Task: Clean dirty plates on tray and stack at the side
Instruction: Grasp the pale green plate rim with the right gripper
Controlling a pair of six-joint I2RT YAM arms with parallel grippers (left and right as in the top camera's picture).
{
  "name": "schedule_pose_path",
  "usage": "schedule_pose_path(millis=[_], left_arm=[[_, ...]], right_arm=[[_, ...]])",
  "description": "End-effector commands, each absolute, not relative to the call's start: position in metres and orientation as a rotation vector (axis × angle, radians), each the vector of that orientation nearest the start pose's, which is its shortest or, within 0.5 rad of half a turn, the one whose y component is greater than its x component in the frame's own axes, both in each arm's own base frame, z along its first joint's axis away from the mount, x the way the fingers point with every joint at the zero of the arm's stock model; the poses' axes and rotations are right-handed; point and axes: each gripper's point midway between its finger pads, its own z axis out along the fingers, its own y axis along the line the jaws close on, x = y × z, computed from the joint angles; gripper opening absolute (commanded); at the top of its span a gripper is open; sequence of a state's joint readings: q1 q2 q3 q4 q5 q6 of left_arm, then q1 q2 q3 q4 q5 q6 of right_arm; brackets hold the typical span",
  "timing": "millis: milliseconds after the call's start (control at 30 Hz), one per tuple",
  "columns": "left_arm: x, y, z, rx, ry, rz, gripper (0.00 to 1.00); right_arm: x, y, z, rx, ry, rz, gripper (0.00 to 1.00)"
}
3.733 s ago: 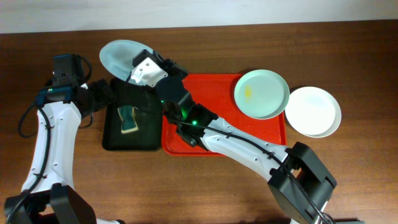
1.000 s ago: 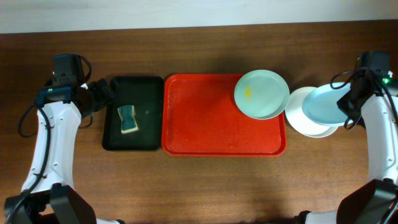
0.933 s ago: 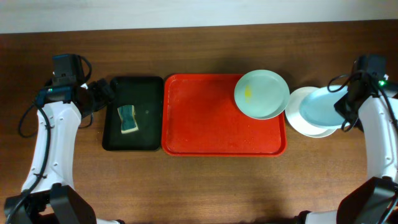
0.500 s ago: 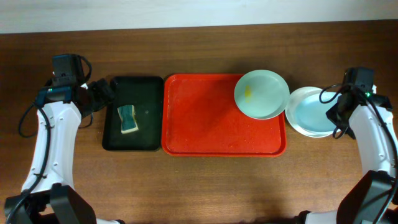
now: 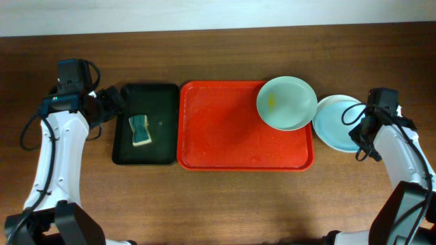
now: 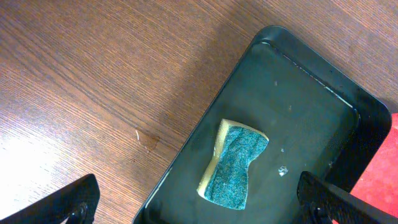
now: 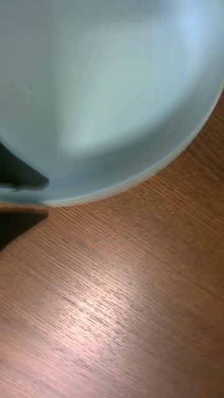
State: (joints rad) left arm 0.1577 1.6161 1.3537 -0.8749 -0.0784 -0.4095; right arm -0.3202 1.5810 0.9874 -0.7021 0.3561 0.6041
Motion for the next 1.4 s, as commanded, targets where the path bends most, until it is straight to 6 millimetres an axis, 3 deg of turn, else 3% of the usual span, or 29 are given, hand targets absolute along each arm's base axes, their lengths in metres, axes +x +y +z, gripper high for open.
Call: schedule_pose_path(millis=[0,100,200,367,500,600,633,700,733,800,967,1167,1300,1367], left_arm=[[0.380,0.074,0.153,-0.787,2.573,0.020,1.00],[0.380,0.074,0.153,-0.787,2.573,0.020,0.99],[0.380,0.074,0.153,-0.787,2.573,0.020,0.99],[0.380,0.074,0.153,-0.787,2.573,0.020,0.99],[0.380,0.074,0.153,-0.787,2.573,0.020,0.99],[0.380,0.074,0.153,-0.787,2.573,0.020,0.99],[0.380,0.074,0.153,-0.787,2.573,0.020,0.99],[0.380,0.074,0.153,-0.787,2.573,0.020,0.99],[0.380,0.074,0.153,-0.787,2.573,0.020,0.99],[0.380,0.074,0.153,-0.787,2.573,0.020,0.99],[0.380,0.074,0.153,-0.787,2.573,0.020,0.99],[0.380,0.074,0.153,-0.787,2.573,0.020,0.99],[0.380,0.074,0.153,-0.787,2.573,0.020,0.99],[0.380,0.074,0.153,-0.787,2.573,0.020,0.99]], right_arm=[[0.283,-0.154,0.064,1.272,2.506,-0.430,0.46],[0.287,-0.142,0.059,1.053,2.651,-0.359,0.61],[0.302,-0.129,0.067,0.860,2.720,-0.239,0.66],[0.335,-0.118,0.123,0.744,2.687,-0.074,0.66],[0.365,-0.074,0.155,0.421,2.652,0.240,0.66],[0.365,-0.072,0.152,0.402,2.662,0.227,0.39],[0.366,-0.071,0.149,0.400,2.662,0.228,0.38],[0.366,-0.069,0.141,0.395,2.671,0.231,0.39],[0.364,-0.068,0.135,0.397,2.683,0.235,0.47],[0.364,-0.068,0.127,0.384,2.693,0.235,0.52],[0.373,-0.054,0.101,0.176,2.737,0.226,0.52],[0.406,-0.031,0.079,0.039,2.712,0.120,0.52],[0.421,-0.034,0.072,0.009,2.686,-0.048,0.51],[0.428,-0.033,0.071,0.009,2.663,-0.055,0.45]])
